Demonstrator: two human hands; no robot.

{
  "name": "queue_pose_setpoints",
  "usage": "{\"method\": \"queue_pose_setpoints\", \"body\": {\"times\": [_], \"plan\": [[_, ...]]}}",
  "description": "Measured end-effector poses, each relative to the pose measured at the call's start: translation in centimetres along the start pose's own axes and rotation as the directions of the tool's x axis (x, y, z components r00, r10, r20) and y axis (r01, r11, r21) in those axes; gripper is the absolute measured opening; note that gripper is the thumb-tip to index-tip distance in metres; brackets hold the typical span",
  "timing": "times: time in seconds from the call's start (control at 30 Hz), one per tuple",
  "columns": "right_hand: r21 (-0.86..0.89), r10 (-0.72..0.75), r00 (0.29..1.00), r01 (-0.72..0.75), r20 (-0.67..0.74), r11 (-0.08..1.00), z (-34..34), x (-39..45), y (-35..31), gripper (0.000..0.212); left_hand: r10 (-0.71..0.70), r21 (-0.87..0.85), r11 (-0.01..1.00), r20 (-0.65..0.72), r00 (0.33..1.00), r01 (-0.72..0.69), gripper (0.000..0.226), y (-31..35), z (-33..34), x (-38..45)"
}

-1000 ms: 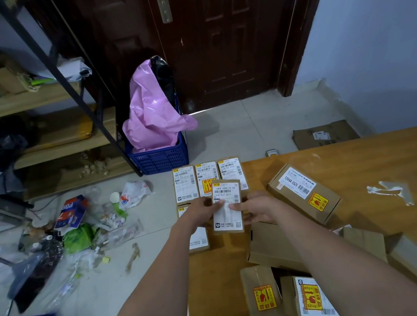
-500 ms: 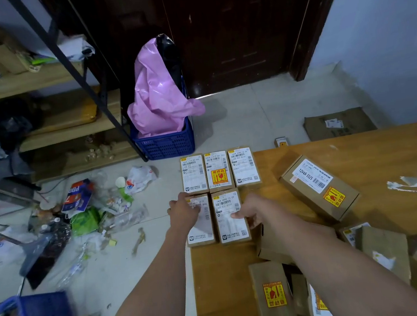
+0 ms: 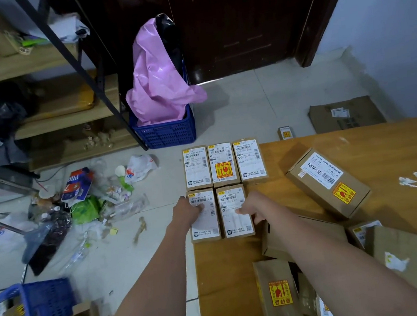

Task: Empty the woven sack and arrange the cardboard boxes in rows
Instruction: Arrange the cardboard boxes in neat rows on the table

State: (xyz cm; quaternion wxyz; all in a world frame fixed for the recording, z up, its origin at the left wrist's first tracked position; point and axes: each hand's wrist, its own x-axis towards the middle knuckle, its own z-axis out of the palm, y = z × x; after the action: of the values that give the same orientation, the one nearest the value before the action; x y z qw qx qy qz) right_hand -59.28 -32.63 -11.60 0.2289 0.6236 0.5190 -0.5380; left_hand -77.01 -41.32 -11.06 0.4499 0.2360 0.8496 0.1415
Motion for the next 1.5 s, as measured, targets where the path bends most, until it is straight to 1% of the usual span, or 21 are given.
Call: {"method": "queue_pose_setpoints", "body": {"times": [0.13,0.2,0.33,0.47,0.63,0.73,0.83,0.87,0.93,1.0,1.07,1.13,1.2,1.23,1.3,1.37,1.4,1.47,1.5], "plan": [[-0.041,0.009,1.000,-0.009,-0.008,0.999,-0.1,-0.1,-0.4,0.048,0.014,0.007,1.000,0.013,1.000,-0.014,0.035,0.0,0.0,0.0],[-0.032,0.018,1.000,-0.018,-0.010,0.999,0.0,-0.1,-0.4,0.046,0.018,0.011,1.000,0.018,1.000,-0.018,0.032,-0.1,0.1,0.0],[0.056,0.026,1.000,-0.026,0.005,0.998,0.4,0.0,-0.3,0.046,0.018,0.019,1.000,0.023,1.000,-0.019,0.033,-0.1,0.1,0.0],[0.051,-0.016,1.000,0.017,-0.018,0.999,0.7,0.1,-0.4,0.044,0.022,0.028,0.999,0.021,1.000,-0.023,0.033,0.0,0.1,-0.1],[0.050,-0.057,0.998,0.059,-0.041,0.997,0.7,-0.8,-0.4,0.041,-0.007,0.010,1.000,0.018,1.000,0.007,0.038,-0.6,0.1,0.2],[0.035,-0.091,0.992,0.095,-0.083,0.995,0.3,-1.6,-0.2,0.042,-0.028,-0.038,0.999,-0.003,1.000,0.028,0.052,-0.4,0.3,-0.1],[0.008,-0.136,0.972,0.140,-0.192,0.990,-0.6,-3.0,0.1,0.039,-0.004,0.030,1.000,-0.132,0.991,0.008,0.071,0.7,0.3,-1.1],[-0.014,-0.152,0.960,0.153,-0.236,0.988,-1.1,-3.3,0.2,0.038,0.020,0.051,0.999,-0.176,0.984,-0.011,0.071,1.4,0.3,-1.6],[-0.057,-0.176,0.930,0.167,-0.322,0.984,-2.1,-3.9,0.4,0.032,0.072,0.071,0.996,-0.234,0.970,-0.057,0.064,2.8,0.3,-2.6],[-0.099,-0.178,0.907,0.151,-0.382,0.984,-3.3,-4.9,0.8,0.026,0.127,0.074,0.991,-0.243,0.962,-0.112,0.058,4.2,0.7,-3.5],[-0.152,-0.180,0.897,0.128,-0.404,0.980,-4.6,-5.9,1.7,0.028,0.199,0.077,0.979,-0.231,0.952,-0.186,0.050,5.5,1.5,-3.8],[-0.214,-0.189,0.899,0.110,-0.395,0.971,-5.7,-6.8,2.8,0.031,0.290,0.082,0.957,-0.186,0.939,-0.279,0.037,6.9,2.5,-4.5],[-0.237,-0.172,0.907,0.083,-0.385,0.968,-6.7,-7.4,4.3,0.038,0.327,0.042,0.945,-0.099,0.940,-0.324,0.027,8.3,3.8,-5.7],[-0.244,-0.168,0.910,0.077,-0.379,0.967,-7.1,-7.7,5.2,0.044,0.333,0.042,0.942,-0.039,0.942,-0.332,0.025,8.9,4.6,-6.4],[-0.272,-0.177,0.917,0.079,-0.359,0.959,-8.0,-8.3,6.9,0.056,0.295,0.053,0.951,0.133,0.946,-0.304,0.022,9.6,6.5,-7.5],[-0.265,-0.137,0.907,0.030,-0.398,0.964,-8.9,-8.6,8.8,0.052,0.221,0.044,0.968,0.323,0.920,-0.248,0.016,9.8,8.4,-8.6],[-0.241,-0.118,0.892,0.010,-0.436,0.970,-9.5,-8.5,9.8,0.046,0.197,0.044,0.972,0.375,0.906,-0.230,0.016,9.9,9.2,-9.2],[-0.196,-0.098,0.851,-0.006,-0.517,0.981,-10.6,-8.4,11.7,0.038,0.194,0.102,0.962,0.389,0.900,-0.251,0.014,10.5,10.7,-9.9],[-0.173,-0.083,0.832,-0.017,-0.548,0.985,-11.2,-8.3,12.5,0.037,0.213,0.151,0.947,0.370,0.904,-0.284,0.018,10.8,11.4,-9.9]]}}
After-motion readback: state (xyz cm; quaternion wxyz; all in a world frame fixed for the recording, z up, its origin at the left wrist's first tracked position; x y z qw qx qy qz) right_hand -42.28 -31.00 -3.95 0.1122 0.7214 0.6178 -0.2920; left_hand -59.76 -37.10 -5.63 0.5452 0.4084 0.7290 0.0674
